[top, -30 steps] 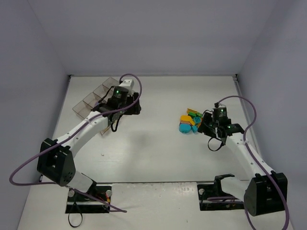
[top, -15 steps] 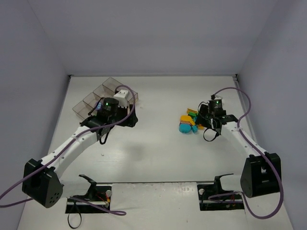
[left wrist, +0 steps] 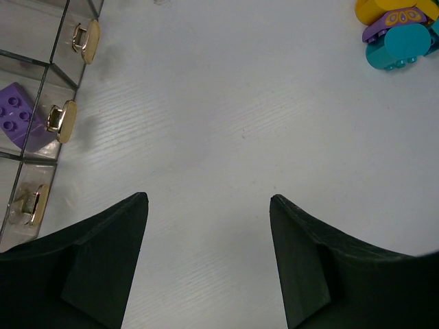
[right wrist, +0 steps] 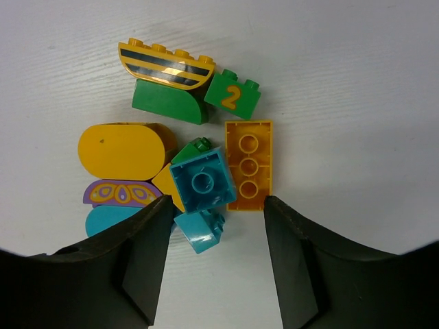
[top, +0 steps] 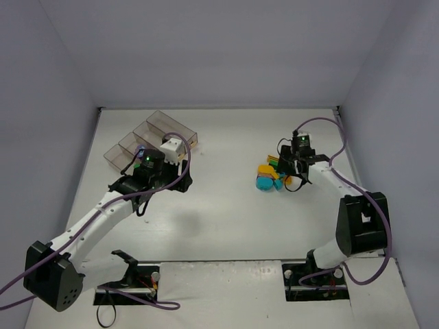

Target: Sort the legos into containers by color

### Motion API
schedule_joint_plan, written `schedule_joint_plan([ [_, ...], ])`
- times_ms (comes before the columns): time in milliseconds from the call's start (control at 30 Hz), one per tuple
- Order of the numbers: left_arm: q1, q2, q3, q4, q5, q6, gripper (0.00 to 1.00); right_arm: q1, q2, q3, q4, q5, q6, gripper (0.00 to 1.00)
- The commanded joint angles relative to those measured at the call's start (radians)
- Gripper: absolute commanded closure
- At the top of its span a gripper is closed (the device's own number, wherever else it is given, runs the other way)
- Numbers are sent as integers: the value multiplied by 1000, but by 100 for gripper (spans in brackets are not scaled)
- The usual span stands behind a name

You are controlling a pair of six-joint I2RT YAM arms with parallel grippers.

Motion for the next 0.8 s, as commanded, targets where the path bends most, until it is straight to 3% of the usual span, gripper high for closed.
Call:
schedule_joint_plan([
  [0, 6, -20, 27, 45, -9, 29, 34, 6, 10, 45, 45, 6, -64, 48],
  [367, 6, -18, 30, 46, -9, 26, 34, 22, 51, 54, 68, -52, -175, 47],
  [767, 6, -28, 27, 51, 7, 25, 34, 23, 94, 33, 117, -53, -187, 64],
])
